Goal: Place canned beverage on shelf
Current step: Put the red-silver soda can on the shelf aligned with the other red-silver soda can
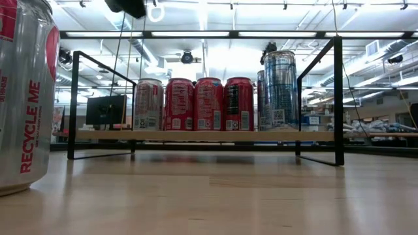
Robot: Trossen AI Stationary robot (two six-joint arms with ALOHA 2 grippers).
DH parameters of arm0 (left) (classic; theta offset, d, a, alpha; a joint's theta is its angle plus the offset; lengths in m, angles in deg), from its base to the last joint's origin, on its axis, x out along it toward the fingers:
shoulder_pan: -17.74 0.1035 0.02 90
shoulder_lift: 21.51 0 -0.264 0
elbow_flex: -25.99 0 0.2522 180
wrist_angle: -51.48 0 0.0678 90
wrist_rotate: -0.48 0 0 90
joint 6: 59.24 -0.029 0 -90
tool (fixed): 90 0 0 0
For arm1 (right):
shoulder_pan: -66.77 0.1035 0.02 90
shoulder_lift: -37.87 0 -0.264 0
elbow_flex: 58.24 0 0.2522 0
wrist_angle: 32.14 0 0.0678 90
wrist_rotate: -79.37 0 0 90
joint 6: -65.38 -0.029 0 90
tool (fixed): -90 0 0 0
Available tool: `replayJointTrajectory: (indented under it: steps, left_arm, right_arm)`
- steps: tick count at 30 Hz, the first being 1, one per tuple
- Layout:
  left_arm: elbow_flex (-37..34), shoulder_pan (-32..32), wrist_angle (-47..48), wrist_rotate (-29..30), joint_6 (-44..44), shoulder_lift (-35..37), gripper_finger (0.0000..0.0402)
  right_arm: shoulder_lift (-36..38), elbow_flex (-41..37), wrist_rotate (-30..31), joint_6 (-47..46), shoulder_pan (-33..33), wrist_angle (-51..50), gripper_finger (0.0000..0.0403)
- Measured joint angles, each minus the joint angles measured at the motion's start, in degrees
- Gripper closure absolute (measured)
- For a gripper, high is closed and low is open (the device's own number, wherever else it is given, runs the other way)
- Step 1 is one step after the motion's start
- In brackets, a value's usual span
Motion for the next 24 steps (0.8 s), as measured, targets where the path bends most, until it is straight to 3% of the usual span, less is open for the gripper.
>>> replayJointTrajectory:
  steps: [5, 18, 24]
  left_arm:
    - [0.0, 1.7, 1.1, 3.0, -0.7, 0.0, 0.0006]
    - [0.0, -5.1, -0.4, 2.2, 3.4, -0.2, 0.0008]
    - [0.0, -8.6, 5.5, 4.1, 4.1, -2.9, 0.0008]
  right_arm:
    - [0.0, 0.0, -1.3, -0.4, 0.0, 0.0, 0.0106]
    - [0.0, 0.0, -1.4, -2.8, 0.0, -2.5, 0.0106]
    - [0.0, 0.0, -1.4, -3.0, 0.0, -1.7, 0.0106]
